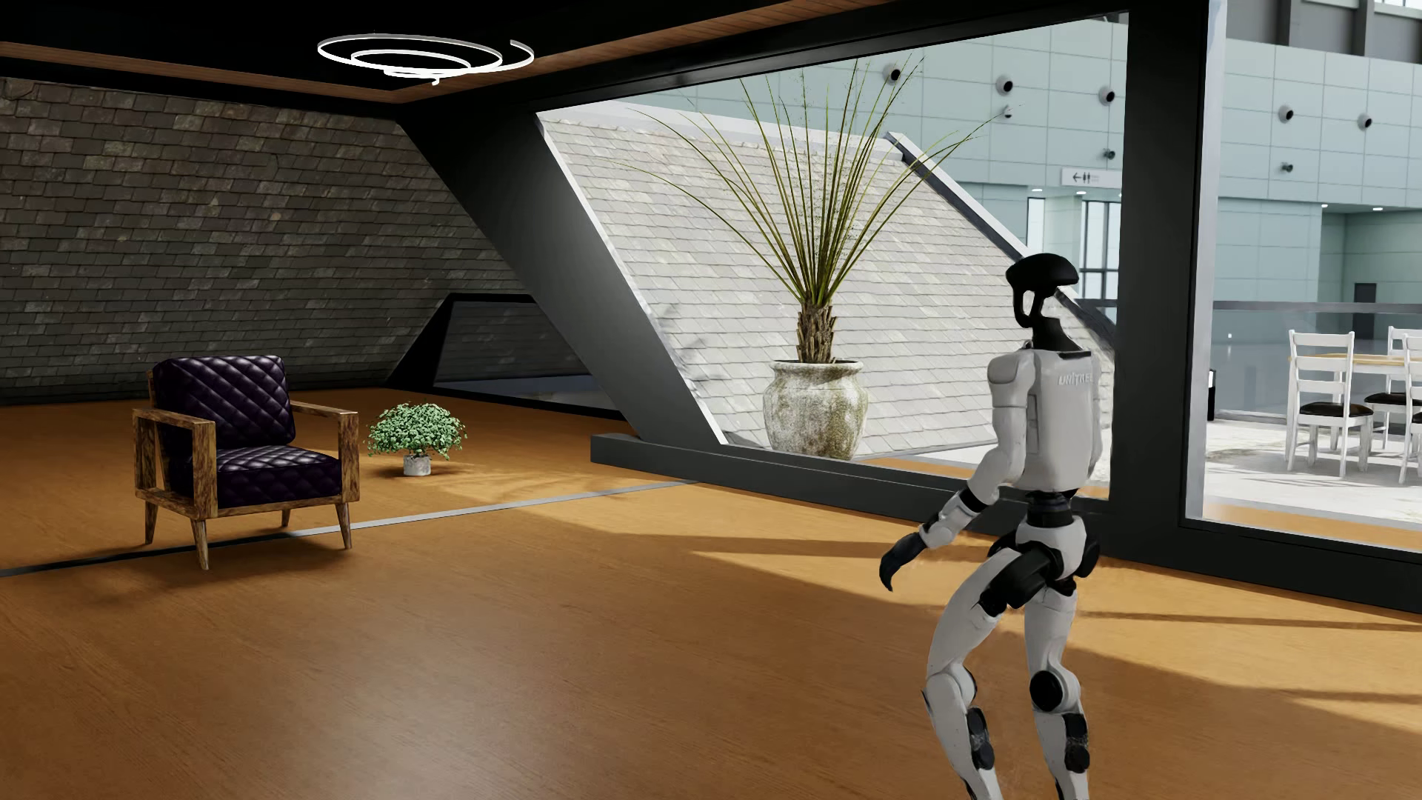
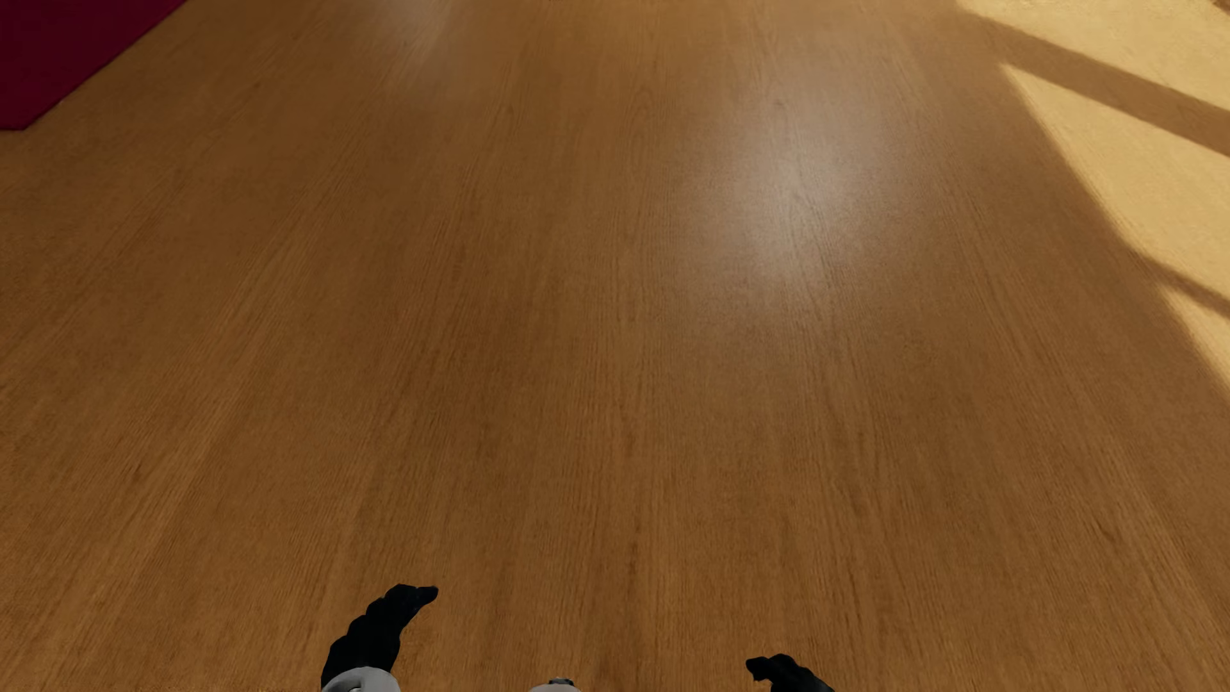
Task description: Head to the armchair
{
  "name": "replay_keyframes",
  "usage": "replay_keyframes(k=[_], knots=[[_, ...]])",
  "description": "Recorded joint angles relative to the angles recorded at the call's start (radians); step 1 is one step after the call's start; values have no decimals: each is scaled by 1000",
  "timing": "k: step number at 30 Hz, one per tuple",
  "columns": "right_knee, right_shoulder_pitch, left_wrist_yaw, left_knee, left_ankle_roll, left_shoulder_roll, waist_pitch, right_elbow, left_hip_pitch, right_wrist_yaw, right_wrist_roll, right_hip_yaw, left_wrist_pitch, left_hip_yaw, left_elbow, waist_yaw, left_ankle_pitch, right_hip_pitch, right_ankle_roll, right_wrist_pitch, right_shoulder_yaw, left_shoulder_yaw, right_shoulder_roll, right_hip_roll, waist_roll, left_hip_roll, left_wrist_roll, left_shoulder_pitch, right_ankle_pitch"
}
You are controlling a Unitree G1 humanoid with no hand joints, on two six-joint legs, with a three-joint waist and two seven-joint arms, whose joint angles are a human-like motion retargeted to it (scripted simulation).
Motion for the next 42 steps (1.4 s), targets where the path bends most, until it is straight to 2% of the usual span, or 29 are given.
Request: replay_keyframes(k=[1,4,5,7,8,9,11,12,13,14,16,18,19,21,23,25,26,27,29,30,32,34,35,36,37,38,40,41,42], knots=[[-17,-11,-14,-141,31,2,-1,-21,-25,3,-1,-7,-17,4,-37,17,-6,41,6,-3,16,-29,-12,-5,-7,-2,13,6,-20],[-99,-57,-65,-663,55,-12,-8,-57,-25,10,6,3,-56,-37,-88,67,192,161,23,-5,58,-63,-57,-18,-41,-30,47,62,-52],[-118,-79,-59,-782,26,-29,-9,-59,-13,19,5,14,-55,-60,-83,80,179,203,30,1,78,-51,-75,-24,-53,-36,66,90,-61],[-111,-113,-18,-719,-30,-82,-6,-67,-17,30,-5,40,-17,-43,-8,98,261,278,58,26,101,0,-101,-50,-74,-46,75,130,-70],[-81,-106,-4,-628,11,-103,-3,-83,-15,18,1,55,16,-30,73,105,270,315,69,40,89,23,-110,-73,-87,-67,74,136,-50],[-41,-82,-9,-554,22,-118,1,-104,-8,-7,20,65,63,-13,179,110,233,340,75,54,62,35,-112,-103,-103,-93,88,130,-2],[139,-29,-70,-521,54,-138,5,-121,61,-39,66,82,158,34,373,113,167,310,44,77,27,39,-109,-186,-143,-131,142,109,203],[290,-20,-94,-535,65,-150,7,-109,105,-8,66,81,168,63,415,109,142,247,21,83,51,46,-123,-248,-164,-146,159,109,335],[453,-19,-94,-552,75,-164,9,-99,147,52,42,75,147,91,419,102,117,167,38,82,99,58,-151,-333,-187,-167,164,116,473],[609,-17,-75,-568,85,-178,13,-103,189,114,9,105,115,115,407,90,91,73,69,70,149,66,-186,-399,-211,-193,167,118,551],[832,21,-38,-592,107,-191,26,-155,276,154,-17,225,98,141,418,74,39,-132,123,46,183,31,-232,-383,-245,-240,218,73,450],[860,92,-76,-585,121,-195,35,-196,346,85,40,261,119,144,450,70,-24,-288,143,58,123,-36,-223,-359,-260,-266,299,-31,347],[803,119,-88,-577,127,-197,37,-197,376,48,69,260,103,137,444,65,-57,-348,139,82,93,-52,-199,-350,-262,-273,318,-86,269],[567,146,-70,-586,135,-200,35,-174,441,31,89,254,35,115,363,49,-108,-433,128,127,60,-55,-167,-323,-256,-271,306,-174,192],[226,139,-35,-629,135,-190,27,-120,513,54,72,231,-52,97,240,32,-134,-461,95,145,63,-69,-149,-288,-240,-256,250,-220,225],[-120,142,-15,-684,134,-171,16,-83,583,83,50,253,-111,77,134,19,-147,-454,147,144,60,-118,-132,-233,-221,-238,183,-256,298],[-201,152,-9,-688,132,-163,11,-79,609,85,45,268,-120,65,106,15,-157,-461,213,140,48,-153,-123,-219,-211,-235,157,-276,301],[-219,163,-10,-687,130,-153,5,-75,633,81,43,262,-116,57,96,12,-163,-463,233,135,37,-191,-110,-213,-203,-227,141,-295,297],[-141,172,-27,-666,120,-127,-7,-52,689,85,27,219,-86,50,113,5,-138,-452,109,137,25,-262,-80,-197,-183,-197,140,-308,395],[-105,168,-31,-640,117,-116,-13,-36,711,95,13,198,-64,57,132,-1,-92,-439,93,142,23,-282,-66,-183,-168,-175,144,-294,435],[-54,146,-46,-524,110,-106,-28,-7,714,114,-10,170,-5,81,201,-12,65,-385,42,149,13,-284,-44,-134,-127,-119,131,-234,407],[-47,122,-117,-272,24,-96,-42,-5,620,106,-15,140,59,111,313,-21,297,-315,-2,142,-12,-321,-24,-80,-88,-42,146,-194,340],[-42,107,-162,-122,-37,-79,-46,-13,545,89,-13,124,78,133,360,-24,422,-281,-14,134,-25,-380,-17,-56,-70,12,195,-185,304],[-31,77,-186,17,-60,-58,-46,-27,466,79,-10,110,92,149,370,-24,438,-250,-24,135,-34,-435,-9,-34,-54,66,248,-169,265],[-18,62,-174,137,-39,-39,-42,-30,379,52,-6,99,107,144,349,-20,394,-219,-31,109,-39,-452,-9,-13,-39,92,267,-144,226],[-4,43,-135,216,-24,-27,-37,-34,296,28,-5,92,116,131,315,-16,340,-186,-35,86,-40,-422,-14,5,-28,97,237,-113,188],[17,-15,-71,244,1,-17,-23,-20,152,-12,-6,88,95,106,236,1,199,-113,-37,57,-43,-312,-23,28,-15,84,108,-31,114],[23,-36,-70,192,7,-13,-18,-20,96,-22,-6,89,80,95,209,12,114,-75,-35,49,-40,-276,-27,35,-12,69,54,0,79],[20,-54,-80,95,41,-5,-14,-22,53,-22,-6,94,67,89,188,26,62,-34,-32,41,-35,-262,-32,38,-12,51,24,23,50]])
